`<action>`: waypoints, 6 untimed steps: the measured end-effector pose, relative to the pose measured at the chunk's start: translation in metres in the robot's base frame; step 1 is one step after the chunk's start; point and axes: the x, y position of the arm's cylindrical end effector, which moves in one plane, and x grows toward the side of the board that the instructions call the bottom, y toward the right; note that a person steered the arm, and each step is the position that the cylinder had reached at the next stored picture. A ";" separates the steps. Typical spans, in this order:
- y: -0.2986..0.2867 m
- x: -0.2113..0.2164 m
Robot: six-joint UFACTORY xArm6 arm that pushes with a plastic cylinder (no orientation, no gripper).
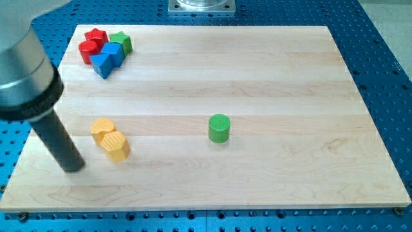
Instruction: Push the yellow blocks parallel to the green circle
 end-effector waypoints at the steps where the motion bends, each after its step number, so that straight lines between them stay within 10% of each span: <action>1: 0.057 0.017; 4: -0.002 -0.069; 6: 0.013 -0.015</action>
